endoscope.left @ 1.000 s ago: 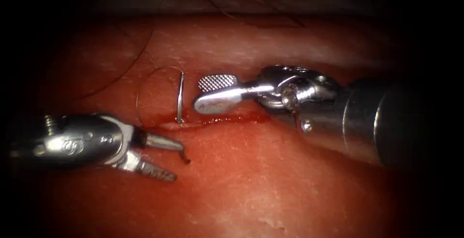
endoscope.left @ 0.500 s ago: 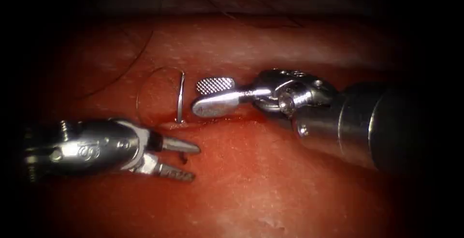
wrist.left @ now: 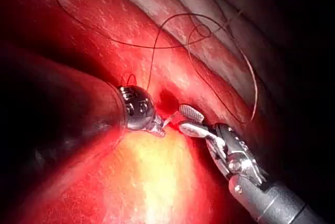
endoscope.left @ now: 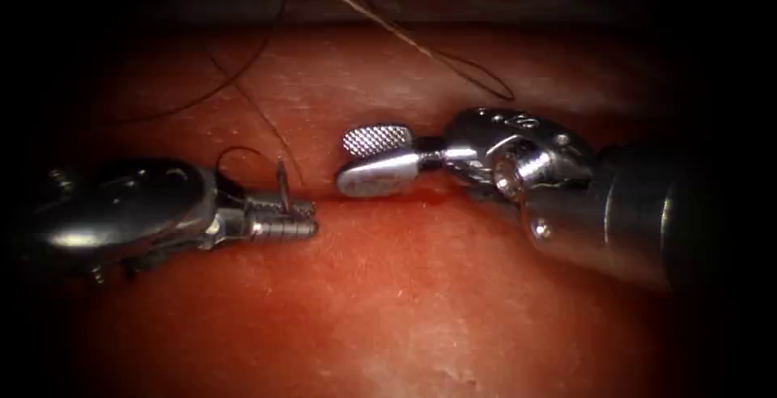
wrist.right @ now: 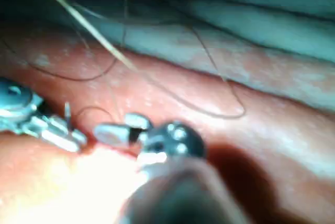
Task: Wound Closure
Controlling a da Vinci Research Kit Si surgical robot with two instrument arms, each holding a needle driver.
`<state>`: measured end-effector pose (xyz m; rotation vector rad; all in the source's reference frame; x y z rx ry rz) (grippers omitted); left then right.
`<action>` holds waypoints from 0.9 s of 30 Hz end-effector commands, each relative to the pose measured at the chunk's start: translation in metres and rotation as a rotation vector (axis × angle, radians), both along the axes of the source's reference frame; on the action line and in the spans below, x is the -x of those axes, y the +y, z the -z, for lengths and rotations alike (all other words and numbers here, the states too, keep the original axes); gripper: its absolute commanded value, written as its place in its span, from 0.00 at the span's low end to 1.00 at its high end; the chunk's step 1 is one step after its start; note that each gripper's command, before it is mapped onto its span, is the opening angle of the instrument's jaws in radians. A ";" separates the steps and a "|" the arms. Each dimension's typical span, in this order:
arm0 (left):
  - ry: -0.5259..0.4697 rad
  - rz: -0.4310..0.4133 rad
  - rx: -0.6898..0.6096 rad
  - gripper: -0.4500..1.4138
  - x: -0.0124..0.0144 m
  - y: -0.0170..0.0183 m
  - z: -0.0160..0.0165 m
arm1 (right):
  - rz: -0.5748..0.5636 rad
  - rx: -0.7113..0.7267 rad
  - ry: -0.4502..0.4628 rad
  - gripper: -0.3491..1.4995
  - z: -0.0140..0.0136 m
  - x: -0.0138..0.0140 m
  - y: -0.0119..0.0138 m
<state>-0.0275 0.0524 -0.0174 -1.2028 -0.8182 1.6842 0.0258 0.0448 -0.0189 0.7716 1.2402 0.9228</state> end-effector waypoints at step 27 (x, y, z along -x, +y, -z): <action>-0.287 0.012 -0.302 0.05 -0.0013 0.0009 0.0074 | 0.259 0.112 -0.163 0.00 -0.0079 -0.0032 -0.0065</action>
